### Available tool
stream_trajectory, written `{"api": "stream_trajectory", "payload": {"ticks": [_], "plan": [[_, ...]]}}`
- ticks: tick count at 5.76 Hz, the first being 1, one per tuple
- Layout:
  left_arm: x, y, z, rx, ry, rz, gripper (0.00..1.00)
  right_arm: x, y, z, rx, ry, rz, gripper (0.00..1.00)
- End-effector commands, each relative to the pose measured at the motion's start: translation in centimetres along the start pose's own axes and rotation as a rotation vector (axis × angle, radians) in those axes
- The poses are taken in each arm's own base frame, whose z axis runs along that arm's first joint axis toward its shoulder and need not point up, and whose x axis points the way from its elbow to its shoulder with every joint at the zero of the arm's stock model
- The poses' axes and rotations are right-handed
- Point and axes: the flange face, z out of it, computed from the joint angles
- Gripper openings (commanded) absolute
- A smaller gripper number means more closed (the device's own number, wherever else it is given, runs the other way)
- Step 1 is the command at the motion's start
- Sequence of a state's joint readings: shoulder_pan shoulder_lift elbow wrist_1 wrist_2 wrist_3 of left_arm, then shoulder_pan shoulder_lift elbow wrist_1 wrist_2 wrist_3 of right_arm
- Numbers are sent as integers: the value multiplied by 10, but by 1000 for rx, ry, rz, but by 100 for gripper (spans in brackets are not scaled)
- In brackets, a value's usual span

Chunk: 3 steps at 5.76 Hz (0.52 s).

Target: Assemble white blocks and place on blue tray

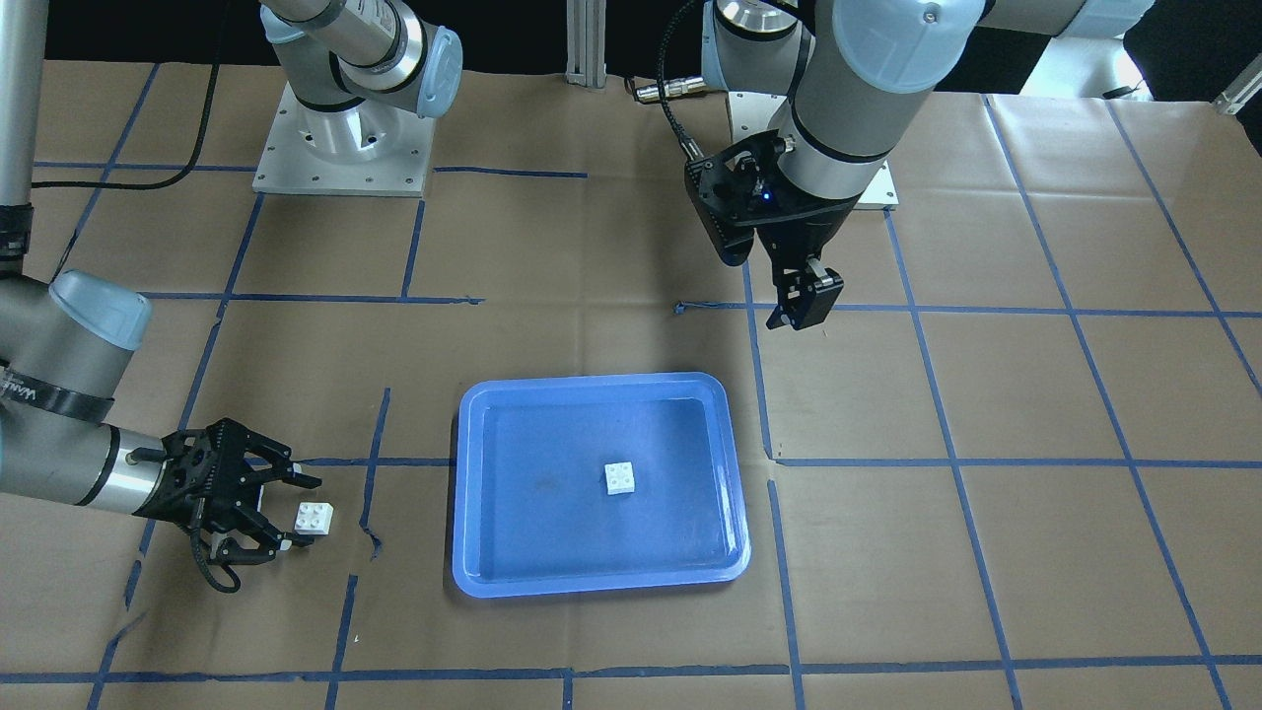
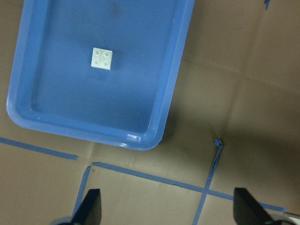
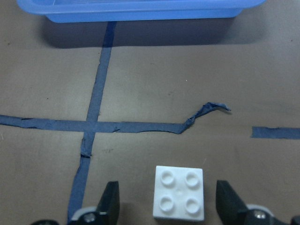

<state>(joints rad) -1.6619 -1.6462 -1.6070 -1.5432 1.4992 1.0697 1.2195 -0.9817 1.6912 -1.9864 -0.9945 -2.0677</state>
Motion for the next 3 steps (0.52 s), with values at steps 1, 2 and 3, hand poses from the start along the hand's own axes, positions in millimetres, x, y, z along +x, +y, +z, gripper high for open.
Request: {"api": "stream_trajectory", "payload": {"ticks": [1,2,3], "plan": [[-5,20,-20,26,-33,-297,98,2,-1,-3,-4,5,-4,34],[2,24,-30,30,-51,-515,98,4,-3,-8,-20,32,-23,28],[8,27,-36,43,-63,-750,98,7,-10,-19,-30,66,-15,25]]}}
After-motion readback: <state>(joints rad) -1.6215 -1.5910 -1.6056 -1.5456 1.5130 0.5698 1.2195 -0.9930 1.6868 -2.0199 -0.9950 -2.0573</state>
